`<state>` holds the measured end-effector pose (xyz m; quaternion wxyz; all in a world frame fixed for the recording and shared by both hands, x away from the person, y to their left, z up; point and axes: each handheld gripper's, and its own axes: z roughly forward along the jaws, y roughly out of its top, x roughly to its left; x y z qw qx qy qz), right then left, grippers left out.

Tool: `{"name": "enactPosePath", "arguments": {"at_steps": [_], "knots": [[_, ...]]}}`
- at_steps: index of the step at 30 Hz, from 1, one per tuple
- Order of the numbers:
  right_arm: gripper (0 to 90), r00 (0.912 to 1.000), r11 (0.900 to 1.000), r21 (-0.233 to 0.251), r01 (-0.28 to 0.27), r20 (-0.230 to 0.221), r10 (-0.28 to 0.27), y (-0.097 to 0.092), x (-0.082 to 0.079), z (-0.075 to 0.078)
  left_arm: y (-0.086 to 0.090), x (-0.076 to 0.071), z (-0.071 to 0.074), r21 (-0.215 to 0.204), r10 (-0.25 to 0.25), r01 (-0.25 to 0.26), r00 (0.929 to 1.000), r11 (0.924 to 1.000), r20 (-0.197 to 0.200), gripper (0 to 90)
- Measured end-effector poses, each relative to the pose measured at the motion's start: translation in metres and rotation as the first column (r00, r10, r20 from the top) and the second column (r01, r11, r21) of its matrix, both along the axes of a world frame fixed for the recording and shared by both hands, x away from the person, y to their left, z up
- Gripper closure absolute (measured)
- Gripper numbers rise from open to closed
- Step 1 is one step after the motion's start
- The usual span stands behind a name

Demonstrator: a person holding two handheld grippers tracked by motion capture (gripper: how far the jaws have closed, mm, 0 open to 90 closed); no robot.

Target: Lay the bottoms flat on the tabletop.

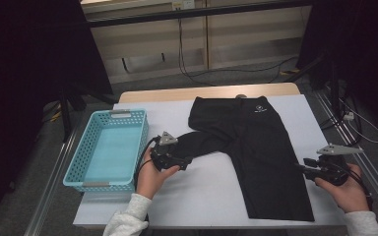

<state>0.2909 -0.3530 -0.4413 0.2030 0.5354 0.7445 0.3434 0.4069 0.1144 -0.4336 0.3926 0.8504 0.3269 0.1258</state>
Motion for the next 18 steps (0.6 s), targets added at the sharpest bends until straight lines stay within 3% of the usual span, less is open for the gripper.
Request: {"name": "enactPosePath", "arguments": {"at_steps": [8, 11, 16, 18], "knots": [[40.6, 0.998, 0.9992, 0.023, -0.032, 0.055, 0.03, 0.02, 0.007, 0.002, -0.005, 0.006, -0.016, 0.072, -0.025, 0.022, 0.9987, 0.9972, 0.043, 26.4], [38.7, 0.9971, 0.9988, 0.023, -0.044, 0.063, 0.042, 0.025, 0.008, 0.002, -0.009, 0.009, -0.022, 0.094, -0.035, 0.032, 0.9988, 0.995, 0.035, 29.9], [37.5, 0.9964, 0.9981, 0.043, -0.045, 0.074, 0.042, 0.027, 0.006, 0.002, -0.011, 0.012, -0.024, 0.085, -0.042, 0.04, 0.999, 0.9956, 0.017, 36.0], [36.5, 0.9963, 0.998, 0.049, -0.041, 0.077, 0.037, 0.028, 0.006, 0.002, -0.013, 0.011, -0.023, 0.085, -0.056, 0.055, 0.9984, 0.9949, 0.011, 53.8]]}}
